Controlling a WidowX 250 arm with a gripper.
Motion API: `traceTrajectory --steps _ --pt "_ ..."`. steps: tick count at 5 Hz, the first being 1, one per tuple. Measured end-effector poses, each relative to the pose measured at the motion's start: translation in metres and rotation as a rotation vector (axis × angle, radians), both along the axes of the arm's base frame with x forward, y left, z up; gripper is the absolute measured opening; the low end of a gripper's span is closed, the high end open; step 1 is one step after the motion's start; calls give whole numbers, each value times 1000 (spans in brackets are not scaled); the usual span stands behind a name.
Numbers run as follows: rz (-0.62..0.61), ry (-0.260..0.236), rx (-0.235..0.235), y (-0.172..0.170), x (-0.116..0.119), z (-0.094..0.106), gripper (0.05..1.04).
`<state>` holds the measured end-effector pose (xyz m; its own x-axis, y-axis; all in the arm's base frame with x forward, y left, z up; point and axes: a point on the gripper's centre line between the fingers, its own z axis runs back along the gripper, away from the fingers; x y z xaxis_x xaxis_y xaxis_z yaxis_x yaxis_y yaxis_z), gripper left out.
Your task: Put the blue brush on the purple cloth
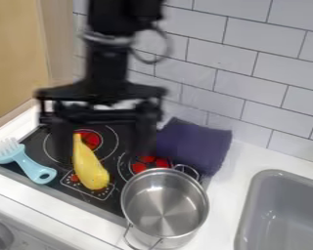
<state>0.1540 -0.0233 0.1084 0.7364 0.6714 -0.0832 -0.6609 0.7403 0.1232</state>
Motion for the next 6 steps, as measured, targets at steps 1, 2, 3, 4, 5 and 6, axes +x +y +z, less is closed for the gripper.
traceTrajectory --steps 1,2,3,4,5,6 --pt "251 -13 8 34 6 -3 999" --pt "462 -27 48 66 12 -16 999" --pt "538 -54 62 88 18 -26 999" --pt "563 -65 60 98 30 -39 999" --pt "572 -62 79 109 36 -55 999" --pt "582 -63 88 122 46 -70 999"
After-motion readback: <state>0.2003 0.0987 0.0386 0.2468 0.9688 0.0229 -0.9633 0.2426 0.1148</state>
